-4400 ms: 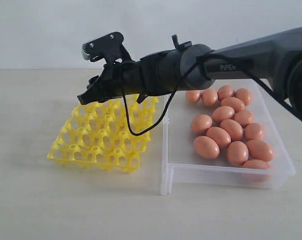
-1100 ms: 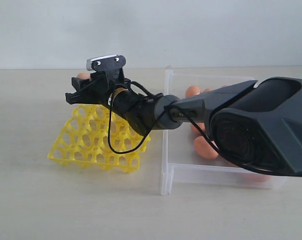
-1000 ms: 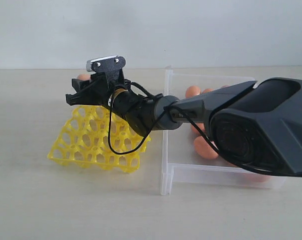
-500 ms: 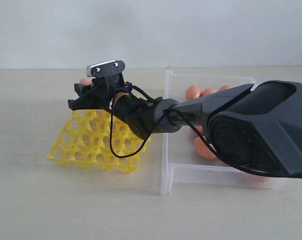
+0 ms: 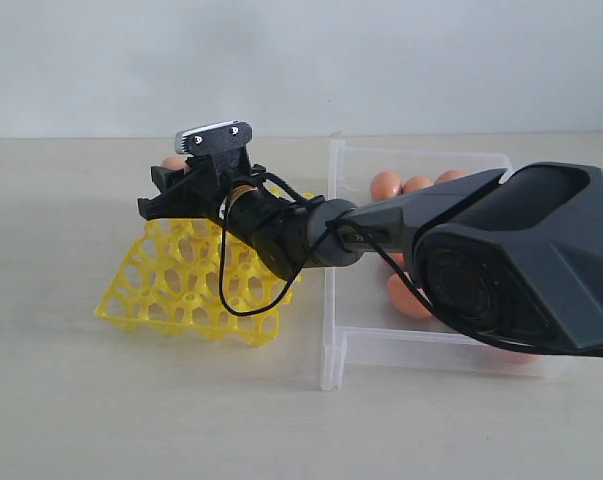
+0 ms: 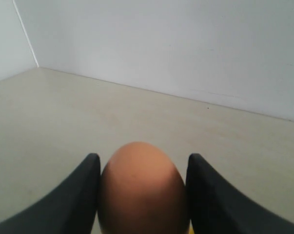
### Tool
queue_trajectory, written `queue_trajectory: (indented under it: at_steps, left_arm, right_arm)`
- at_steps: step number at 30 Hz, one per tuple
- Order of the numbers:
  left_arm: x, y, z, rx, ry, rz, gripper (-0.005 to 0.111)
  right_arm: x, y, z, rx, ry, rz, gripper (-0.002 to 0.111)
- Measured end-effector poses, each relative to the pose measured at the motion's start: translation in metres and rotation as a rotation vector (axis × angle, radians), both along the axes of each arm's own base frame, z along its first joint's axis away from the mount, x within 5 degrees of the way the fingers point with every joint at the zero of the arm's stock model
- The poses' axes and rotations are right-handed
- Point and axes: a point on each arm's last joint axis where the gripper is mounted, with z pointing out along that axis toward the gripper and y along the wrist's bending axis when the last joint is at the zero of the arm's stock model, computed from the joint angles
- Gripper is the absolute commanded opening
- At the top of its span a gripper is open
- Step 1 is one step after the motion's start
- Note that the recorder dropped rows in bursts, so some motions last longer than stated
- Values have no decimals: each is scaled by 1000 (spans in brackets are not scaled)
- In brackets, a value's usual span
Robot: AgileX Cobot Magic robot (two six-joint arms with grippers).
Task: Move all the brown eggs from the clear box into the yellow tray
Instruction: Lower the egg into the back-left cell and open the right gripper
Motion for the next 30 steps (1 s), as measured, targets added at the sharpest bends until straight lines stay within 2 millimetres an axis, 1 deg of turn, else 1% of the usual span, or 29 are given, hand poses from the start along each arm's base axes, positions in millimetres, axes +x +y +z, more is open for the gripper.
queue_trajectory:
  at_steps: [14, 16, 17, 18, 19, 20, 21, 23, 30]
  left_arm:
    - [0, 0, 0, 0, 0, 0, 4]
    - [0, 0, 0, 0, 0, 0, 4]
    - [0, 0, 0, 0, 0, 0, 4]
    - [0, 0, 0, 0, 0, 0, 4]
    - [0, 0, 0, 0, 0, 0, 4]
    - [0, 0, 0, 0, 0, 0, 4]
    - [0, 0, 0, 0, 0, 0, 4]
    - [0, 0, 0, 0, 0, 0, 4]
    - [0, 0, 0, 0, 0, 0, 4]
  right_arm:
    - [0, 0, -3, -36, 15, 7, 0]
    - [0, 0, -3, -40, 15, 10, 2]
    - [0, 0, -4, -42, 13, 11, 10]
    - [-1, 0, -4, -49, 10, 17, 16]
    - [-1, 0, -4, -49, 10, 17, 31]
    - [-1, 0, -4, -50, 9, 18, 37]
    - [-1, 0, -4, -50, 9, 18, 49]
    - [0, -1, -5, -52, 25, 9, 55]
    - [2, 0, -3, -59, 57, -10, 55]
